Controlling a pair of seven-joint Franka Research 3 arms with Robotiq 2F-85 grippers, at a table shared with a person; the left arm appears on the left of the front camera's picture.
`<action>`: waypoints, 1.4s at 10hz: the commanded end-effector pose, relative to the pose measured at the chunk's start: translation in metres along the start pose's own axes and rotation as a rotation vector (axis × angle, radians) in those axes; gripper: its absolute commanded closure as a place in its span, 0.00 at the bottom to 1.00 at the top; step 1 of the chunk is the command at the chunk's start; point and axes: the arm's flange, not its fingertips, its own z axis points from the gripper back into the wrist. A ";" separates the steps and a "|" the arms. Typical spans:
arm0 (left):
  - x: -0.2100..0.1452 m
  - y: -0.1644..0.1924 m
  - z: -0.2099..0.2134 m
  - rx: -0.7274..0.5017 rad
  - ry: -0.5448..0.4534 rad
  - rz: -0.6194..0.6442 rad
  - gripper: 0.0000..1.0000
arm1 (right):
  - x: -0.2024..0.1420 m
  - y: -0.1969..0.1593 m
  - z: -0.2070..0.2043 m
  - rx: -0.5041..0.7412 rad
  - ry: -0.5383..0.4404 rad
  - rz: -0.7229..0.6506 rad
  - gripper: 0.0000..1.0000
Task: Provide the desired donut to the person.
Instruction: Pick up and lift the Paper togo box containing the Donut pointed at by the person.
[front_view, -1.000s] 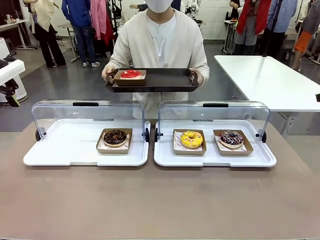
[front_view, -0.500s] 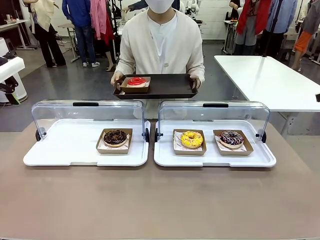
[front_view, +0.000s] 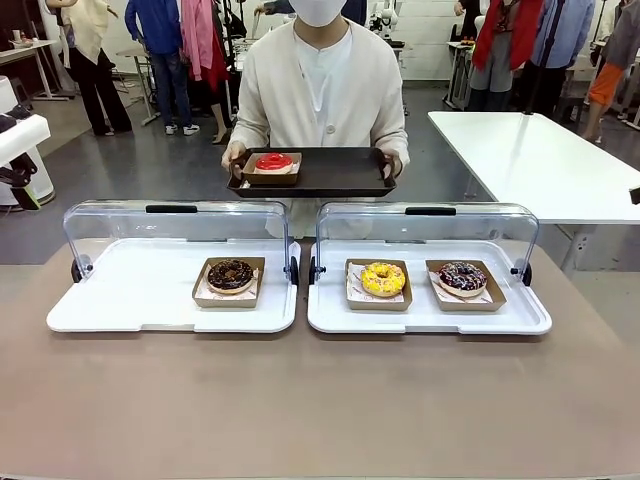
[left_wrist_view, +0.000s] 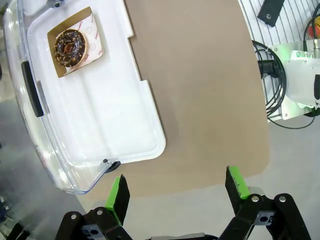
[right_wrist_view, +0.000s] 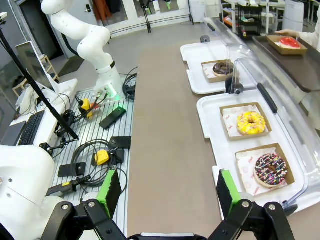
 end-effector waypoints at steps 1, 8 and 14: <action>-0.015 -0.011 0.002 -0.062 -0.151 0.024 0.00 | 0.000 0.001 0.000 0.001 -0.007 0.005 0.00; -0.185 -0.061 -0.005 0.113 -0.986 0.184 0.00 | 0.000 0.001 0.000 0.001 -0.007 0.005 0.00; -0.247 -0.067 -0.066 0.144 -1.118 0.324 0.00 | 0.000 0.001 0.000 0.001 -0.007 0.005 0.00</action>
